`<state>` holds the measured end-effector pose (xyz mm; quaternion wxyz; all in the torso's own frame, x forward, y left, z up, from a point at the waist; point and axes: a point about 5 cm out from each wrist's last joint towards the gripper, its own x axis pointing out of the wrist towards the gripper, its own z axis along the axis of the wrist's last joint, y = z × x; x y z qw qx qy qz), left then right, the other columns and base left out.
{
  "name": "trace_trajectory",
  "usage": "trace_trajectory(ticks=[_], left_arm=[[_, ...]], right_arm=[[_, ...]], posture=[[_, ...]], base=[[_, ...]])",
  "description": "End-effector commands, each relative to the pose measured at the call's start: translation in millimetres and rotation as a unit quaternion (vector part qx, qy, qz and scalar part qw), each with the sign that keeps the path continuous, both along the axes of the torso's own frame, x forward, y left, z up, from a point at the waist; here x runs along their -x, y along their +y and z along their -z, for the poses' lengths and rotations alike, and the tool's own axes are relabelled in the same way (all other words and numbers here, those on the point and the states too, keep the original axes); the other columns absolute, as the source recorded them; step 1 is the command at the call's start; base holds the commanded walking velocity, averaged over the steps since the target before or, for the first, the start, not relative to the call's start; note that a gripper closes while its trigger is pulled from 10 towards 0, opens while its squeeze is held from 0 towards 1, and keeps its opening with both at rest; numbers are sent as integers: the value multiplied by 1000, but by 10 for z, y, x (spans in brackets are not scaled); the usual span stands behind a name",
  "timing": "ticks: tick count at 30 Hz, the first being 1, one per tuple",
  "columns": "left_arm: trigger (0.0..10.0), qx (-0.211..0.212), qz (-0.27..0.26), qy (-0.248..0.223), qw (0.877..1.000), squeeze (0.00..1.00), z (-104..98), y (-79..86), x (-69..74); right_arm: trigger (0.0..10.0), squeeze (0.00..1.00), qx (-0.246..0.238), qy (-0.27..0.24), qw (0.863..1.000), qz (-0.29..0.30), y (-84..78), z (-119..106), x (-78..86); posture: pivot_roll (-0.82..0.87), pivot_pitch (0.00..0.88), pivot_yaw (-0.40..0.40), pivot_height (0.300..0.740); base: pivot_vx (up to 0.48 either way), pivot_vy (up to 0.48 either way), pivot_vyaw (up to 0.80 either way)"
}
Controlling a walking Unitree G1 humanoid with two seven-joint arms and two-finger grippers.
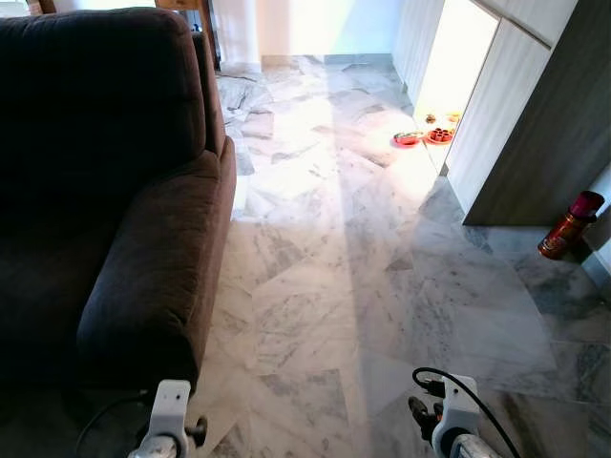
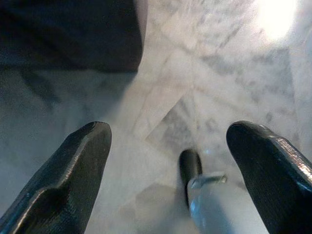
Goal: Move the pillow to the sofa from floor
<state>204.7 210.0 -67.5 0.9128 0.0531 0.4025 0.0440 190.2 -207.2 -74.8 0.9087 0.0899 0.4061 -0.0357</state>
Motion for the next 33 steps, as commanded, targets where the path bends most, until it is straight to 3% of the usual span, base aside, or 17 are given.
trace_trajectory(ticks=[1, 12, 15, 18, 22, 26, 33], left_arm=[[10000, -3, 0, 5, 1000, 0, 11, 6, 19], [10000, -4, -23, 37, 999, 0, 123, 70, 259], [10000, -4, -24, 40, 999, 0, 132, 79, 283], [10000, -7, -23, 44, 999, 0, 140, 90, 304], [10000, -8, -20, 46, 999, 0, 141, 105, 313], [10000, -9, -17, 47, 999, 0, 134, 120, 300], [10000, -9, -12, 46, 999, 0, 126, 107, 276]], right_arm=[[10000, 0, -1, -2, 1000, 6, -15, -8, -9], [10000, 0, -2, 18, 1000, 9, 17, 39, 58], [10000, 0, 23, 22, 999, -6, -5, 42, 71], [10000, 0, 3, 26, 1000, 3, 6, 57, 99], [10000, 0, 9, 30, 999, 23, -23, 67, 123], [10000, 0, 28, 25, 999, 7, -34, 55, 110], [10000, 0, 20, 22, 999, 14, -34, 55, 114]], posture=[[-44, 20, -43, 736], [-42, 19, -40, 736], [-38, 18, -41, 736], [-35, 11, -40, 736], [-34, 0, -36, 736], [-32, 0, -35, 736], [-31, 0, -34, 736]], base=[[0, 0, 0], [0, 115, 0], [0, 335, 0], [0, 334, 0], [0, 327, 0], [0, 320, 0], [0, 318, 800]])
